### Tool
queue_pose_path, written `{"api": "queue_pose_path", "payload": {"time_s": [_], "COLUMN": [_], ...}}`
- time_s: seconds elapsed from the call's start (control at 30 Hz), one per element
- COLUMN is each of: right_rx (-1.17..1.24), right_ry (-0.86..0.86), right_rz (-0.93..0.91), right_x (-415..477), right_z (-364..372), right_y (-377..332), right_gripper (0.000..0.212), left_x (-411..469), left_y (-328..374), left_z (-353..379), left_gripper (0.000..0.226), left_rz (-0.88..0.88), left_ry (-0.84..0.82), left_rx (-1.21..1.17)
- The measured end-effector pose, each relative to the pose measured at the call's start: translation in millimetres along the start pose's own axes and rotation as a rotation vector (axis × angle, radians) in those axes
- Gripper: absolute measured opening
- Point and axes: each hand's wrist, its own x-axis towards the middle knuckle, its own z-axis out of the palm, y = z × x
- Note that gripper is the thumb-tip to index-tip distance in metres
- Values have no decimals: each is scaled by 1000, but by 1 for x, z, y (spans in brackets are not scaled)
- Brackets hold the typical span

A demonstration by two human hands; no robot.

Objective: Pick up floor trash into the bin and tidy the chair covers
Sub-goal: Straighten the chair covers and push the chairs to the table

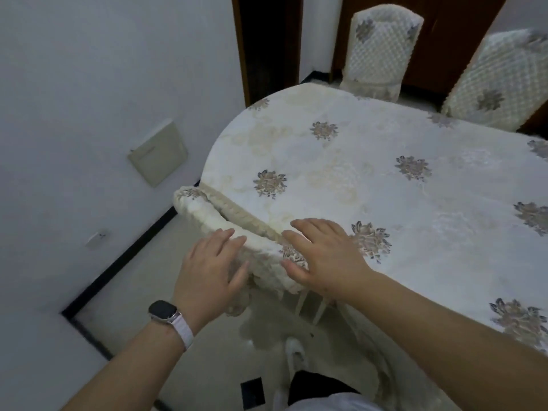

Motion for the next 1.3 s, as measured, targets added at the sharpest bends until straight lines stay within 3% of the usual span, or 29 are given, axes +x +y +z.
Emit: {"api": "queue_pose_path", "payload": {"time_s": [0.3,0.6,0.97,1.13,1.3], "right_rx": [109,194,38,-14,-55], "right_ry": [30,6,-180,-133,-110], "right_rz": [-224,-374,-300,-283,-225], "right_x": [126,212,338,402,444], "right_z": [41,71,124,128,131], "right_y": [-2,-53,-152,-215,-230], "right_gripper": [50,50,54,53,52], "left_x": [36,31,51,74,110], "left_y": [-68,-139,-323,-420,-469], "left_z": [-35,-55,-61,-93,-114], "left_gripper": [45,45,46,45,44], "left_rz": [-156,-323,-248,-198,-116], "left_ry": [104,79,94,129,153], "left_rx": [190,236,109,124,117]}}
